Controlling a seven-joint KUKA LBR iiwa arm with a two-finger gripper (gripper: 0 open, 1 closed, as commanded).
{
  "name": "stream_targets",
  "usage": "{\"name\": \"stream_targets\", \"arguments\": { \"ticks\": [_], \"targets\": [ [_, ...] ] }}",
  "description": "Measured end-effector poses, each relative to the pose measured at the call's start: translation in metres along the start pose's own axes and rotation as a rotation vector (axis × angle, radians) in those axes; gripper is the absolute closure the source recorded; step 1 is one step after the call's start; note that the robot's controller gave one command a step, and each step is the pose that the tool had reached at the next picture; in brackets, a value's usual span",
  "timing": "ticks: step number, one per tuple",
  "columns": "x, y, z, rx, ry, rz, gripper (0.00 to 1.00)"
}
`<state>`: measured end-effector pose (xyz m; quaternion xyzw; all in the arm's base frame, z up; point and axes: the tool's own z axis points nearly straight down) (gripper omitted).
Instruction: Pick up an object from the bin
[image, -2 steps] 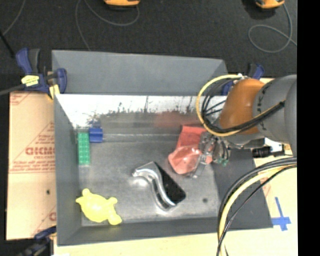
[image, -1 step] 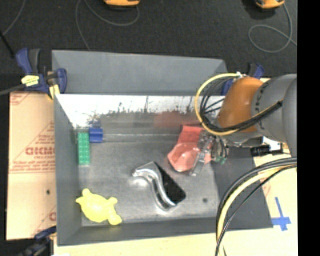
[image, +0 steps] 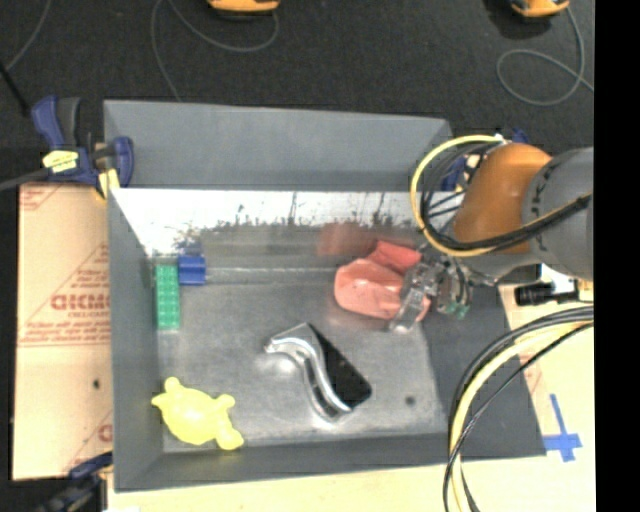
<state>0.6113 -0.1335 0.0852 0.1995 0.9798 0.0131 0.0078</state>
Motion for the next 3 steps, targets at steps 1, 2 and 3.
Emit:
{"name": "stream_targets", "arguments": {
  "ticks": [1, 2, 3],
  "targets": [
    [0.000, 0.000, 0.000, 0.000, 0.000, -0.001, 1.00],
    [0.006, 0.001, -0.035, 0.014, 0.007, -0.007, 1.00],
    [0.012, 0.015, -0.049, 0.009, -0.013, 0.004, 1.00]
  ]
}}
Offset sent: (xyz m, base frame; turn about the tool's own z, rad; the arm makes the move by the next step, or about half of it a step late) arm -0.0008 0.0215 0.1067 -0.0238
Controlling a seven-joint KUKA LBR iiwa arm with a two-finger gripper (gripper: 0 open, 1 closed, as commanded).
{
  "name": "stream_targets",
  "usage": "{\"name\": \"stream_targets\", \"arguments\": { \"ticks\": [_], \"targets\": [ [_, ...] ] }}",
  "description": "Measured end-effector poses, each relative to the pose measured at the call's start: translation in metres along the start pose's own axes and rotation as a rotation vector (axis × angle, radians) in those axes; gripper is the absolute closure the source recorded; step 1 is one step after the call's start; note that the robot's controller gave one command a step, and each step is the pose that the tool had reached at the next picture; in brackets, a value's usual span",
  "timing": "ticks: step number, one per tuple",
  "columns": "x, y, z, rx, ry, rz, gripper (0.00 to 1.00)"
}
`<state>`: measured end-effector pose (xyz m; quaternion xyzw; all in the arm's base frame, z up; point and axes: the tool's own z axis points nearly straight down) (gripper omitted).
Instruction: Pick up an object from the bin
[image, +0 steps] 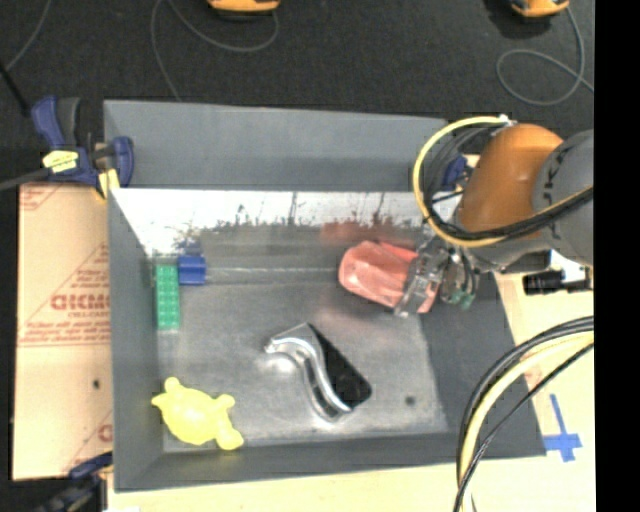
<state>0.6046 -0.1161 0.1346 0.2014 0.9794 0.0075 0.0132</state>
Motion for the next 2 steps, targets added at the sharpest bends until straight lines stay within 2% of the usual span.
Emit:
{"name": "stream_targets", "arguments": {
  "ticks": [1, 2],
  "targets": [
    [0.005, 0.004, -0.012, 0.007, 0.031, -0.040, 1.00],
    [0.005, 0.020, -0.084, 0.008, 0.016, -0.072, 1.00]
  ]
}}
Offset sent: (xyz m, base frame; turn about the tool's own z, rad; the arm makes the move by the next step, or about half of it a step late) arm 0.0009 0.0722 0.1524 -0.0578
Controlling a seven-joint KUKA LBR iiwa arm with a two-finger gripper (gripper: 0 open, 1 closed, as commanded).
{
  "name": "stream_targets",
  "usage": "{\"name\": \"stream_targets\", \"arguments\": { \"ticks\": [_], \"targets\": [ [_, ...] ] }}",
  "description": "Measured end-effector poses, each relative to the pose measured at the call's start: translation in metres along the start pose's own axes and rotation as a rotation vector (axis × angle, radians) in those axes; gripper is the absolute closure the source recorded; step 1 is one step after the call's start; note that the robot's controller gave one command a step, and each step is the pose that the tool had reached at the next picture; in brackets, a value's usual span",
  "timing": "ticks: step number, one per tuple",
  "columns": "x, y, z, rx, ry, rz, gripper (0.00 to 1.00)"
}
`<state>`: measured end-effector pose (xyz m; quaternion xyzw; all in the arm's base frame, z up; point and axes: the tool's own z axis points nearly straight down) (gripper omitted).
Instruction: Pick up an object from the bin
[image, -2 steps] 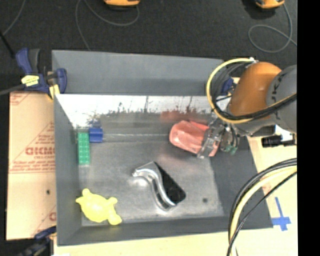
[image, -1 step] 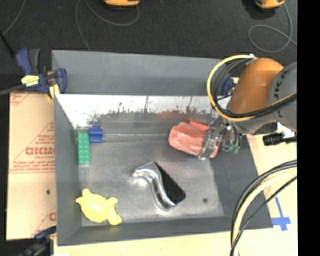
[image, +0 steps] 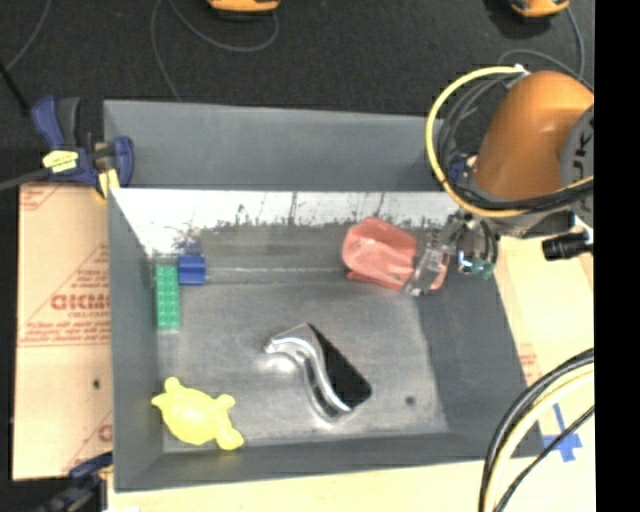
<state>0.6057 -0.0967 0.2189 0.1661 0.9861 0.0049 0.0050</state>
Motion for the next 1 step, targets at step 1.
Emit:
{"name": "stream_targets", "arguments": {
  "ticks": [1],
  "targets": [
    [0.0092, 0.0420, -0.0564, -0.005, -0.005, -0.007, 1.00]
  ]
}}
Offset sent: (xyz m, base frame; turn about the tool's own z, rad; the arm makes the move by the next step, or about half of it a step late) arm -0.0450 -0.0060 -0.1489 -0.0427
